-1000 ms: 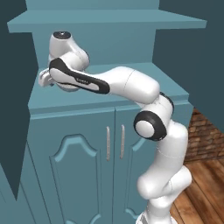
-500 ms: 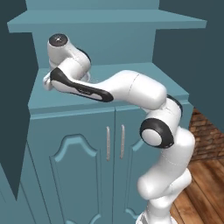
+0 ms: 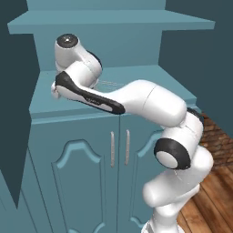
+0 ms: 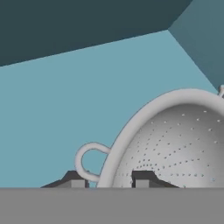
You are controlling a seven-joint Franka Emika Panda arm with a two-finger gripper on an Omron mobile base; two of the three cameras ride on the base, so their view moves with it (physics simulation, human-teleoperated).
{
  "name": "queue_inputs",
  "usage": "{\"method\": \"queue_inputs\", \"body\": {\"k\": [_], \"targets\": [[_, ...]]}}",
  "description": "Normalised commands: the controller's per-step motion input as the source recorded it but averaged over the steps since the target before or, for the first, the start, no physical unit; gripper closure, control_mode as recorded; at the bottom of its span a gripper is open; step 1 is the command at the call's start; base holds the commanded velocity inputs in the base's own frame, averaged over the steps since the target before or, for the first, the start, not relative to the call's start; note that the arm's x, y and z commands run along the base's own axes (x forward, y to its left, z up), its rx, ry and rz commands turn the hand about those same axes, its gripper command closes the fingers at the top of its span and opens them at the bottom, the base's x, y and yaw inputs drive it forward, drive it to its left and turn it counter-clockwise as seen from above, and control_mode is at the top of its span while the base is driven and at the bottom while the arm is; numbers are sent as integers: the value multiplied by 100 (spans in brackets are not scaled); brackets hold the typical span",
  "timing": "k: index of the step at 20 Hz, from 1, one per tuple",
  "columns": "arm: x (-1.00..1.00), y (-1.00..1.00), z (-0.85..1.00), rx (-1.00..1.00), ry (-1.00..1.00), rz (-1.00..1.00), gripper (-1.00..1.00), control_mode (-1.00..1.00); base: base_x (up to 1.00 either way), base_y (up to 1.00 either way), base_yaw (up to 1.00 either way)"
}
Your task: Open the cabinet and setup a tea strainer by placing it in the bowl upright.
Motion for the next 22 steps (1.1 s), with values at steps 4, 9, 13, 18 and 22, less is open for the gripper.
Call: {"method": "queue_inputs", "body": {"k": [4,9,13,18,22], "targets": [[-99,-8,31,-11,0,12,100,-100,0,0,0],[-100,-8,5,-20,-1,8,100,-100,0,0,0],[-99,-32,31,-13,6,4,100,-100,0,0,0],[-97,-43,28,-11,16,2,100,-100,0,0,0],[-96,-80,0,-15,3,0,100,-100,0,0,0]]}}
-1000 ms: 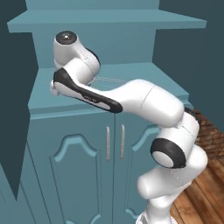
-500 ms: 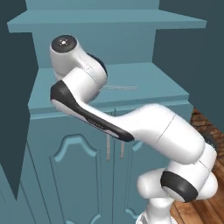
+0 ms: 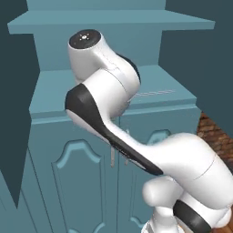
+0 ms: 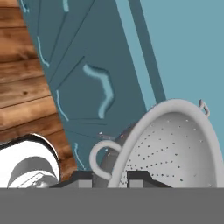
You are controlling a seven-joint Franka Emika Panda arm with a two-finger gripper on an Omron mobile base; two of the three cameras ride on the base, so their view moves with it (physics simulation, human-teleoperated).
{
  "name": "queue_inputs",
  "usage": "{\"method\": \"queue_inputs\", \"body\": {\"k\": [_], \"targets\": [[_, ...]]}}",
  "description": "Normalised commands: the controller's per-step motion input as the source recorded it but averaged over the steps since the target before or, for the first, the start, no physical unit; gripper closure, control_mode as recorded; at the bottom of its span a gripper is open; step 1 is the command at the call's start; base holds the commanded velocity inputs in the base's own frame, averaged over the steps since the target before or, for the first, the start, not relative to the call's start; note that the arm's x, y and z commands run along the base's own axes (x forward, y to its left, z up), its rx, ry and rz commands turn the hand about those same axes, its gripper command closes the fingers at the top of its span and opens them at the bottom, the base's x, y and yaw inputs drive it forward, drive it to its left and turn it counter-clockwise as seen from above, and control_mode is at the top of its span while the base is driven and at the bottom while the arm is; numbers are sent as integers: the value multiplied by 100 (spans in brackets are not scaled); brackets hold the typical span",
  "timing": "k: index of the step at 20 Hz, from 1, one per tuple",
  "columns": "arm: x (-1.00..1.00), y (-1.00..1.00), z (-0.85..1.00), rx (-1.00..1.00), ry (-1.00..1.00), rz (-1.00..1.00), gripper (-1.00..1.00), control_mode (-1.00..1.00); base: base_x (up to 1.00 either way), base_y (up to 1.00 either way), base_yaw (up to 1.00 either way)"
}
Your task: Open the cabinet and setup a tea strainer by placing it in the bowl upright.
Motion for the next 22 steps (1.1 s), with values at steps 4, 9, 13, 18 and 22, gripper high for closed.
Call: {"method": "queue_inputs", "body": {"k": [4,9,13,18,22], "targets": [[-89,-100,-1,-21,-11,0,100,-100,0,0,0],[-37,-100,-1,-6,-13,0,100,-100,0,0,0],[-8,-94,-12,6,-1,-5,100,-100,0,0,0],[-17,-52,-19,9,-4,-8,100,-100,0,0,0],[-8,-1,-25,7,-6,-12,100,-100,0,0,0]]}}
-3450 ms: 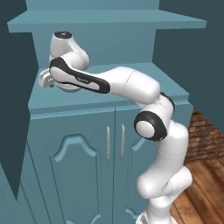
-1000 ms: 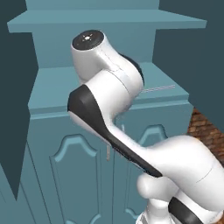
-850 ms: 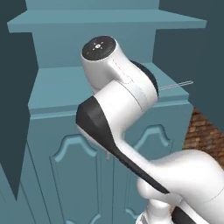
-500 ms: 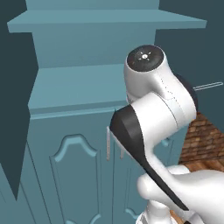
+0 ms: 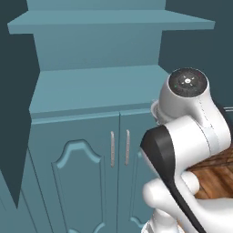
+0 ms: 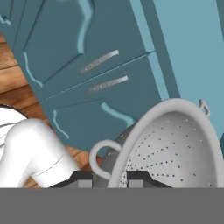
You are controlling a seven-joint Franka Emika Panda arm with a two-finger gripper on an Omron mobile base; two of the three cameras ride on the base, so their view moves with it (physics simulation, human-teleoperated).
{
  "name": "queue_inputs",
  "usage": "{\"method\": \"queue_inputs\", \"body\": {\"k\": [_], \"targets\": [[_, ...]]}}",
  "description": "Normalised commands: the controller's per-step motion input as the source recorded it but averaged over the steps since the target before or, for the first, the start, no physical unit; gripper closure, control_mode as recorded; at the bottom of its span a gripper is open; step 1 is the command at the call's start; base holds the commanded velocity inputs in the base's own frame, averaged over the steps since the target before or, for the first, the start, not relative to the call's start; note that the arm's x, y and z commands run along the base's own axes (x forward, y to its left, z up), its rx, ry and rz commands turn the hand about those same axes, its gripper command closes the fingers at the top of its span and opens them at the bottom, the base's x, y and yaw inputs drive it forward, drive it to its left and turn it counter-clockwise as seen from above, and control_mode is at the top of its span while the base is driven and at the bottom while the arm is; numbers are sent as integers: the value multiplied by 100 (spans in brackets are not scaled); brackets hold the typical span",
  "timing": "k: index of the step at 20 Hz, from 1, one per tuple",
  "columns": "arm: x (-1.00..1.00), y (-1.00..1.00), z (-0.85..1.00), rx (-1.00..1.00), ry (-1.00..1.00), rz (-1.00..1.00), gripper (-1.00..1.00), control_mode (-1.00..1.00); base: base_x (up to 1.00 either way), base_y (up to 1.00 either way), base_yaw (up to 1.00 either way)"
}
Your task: Open the cabinet and setup a tea strainer by placing it in the bowl upright.
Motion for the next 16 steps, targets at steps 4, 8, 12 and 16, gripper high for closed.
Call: {"method": "queue_inputs", "body": {"k": [4,8,12,16], "targets": [[0,0,-5,1,0,-2,100,-100,0,0,0],[0,0,0,0,0,0,100,-100,0,0,0],[-6,0,0,0,0,0,100,-100,0,0,0],[0,0,0,0,0,0,100,100,-70,10,0]]}}
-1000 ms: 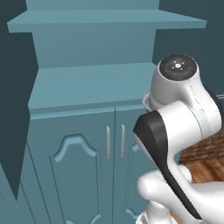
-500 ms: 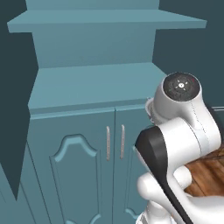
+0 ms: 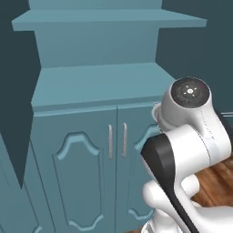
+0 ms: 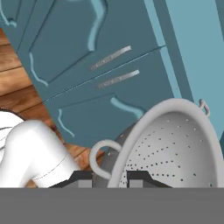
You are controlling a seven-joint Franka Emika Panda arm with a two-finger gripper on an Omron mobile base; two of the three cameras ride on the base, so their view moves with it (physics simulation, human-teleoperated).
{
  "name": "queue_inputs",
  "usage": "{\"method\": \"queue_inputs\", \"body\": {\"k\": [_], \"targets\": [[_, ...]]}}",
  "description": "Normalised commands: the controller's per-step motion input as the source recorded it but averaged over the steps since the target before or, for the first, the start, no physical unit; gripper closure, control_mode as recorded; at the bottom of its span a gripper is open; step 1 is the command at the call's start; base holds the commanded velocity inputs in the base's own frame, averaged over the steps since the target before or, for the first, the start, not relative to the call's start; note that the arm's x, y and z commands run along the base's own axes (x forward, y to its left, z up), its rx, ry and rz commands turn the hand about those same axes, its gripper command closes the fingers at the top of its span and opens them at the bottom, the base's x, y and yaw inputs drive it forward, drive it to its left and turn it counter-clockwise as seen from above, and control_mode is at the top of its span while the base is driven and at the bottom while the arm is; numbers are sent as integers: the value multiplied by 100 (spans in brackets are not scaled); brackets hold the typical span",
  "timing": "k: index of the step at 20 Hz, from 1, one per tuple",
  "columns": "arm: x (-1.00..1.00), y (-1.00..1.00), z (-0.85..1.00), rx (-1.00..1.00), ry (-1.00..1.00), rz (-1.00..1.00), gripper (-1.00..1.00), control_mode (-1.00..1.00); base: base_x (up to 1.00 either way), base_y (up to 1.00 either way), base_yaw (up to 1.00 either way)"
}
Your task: Open the cabinet and setup a tea strainer by placing it in the bowl upright.
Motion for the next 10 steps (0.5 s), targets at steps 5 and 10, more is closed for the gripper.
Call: {"method": "queue_inputs", "body": {"k": [5,10], "targets": [[0,0,0,0,0,0,100,100,-82,22,0],[0,0,0,0,0,0,100,100,-78,48,13]]}}
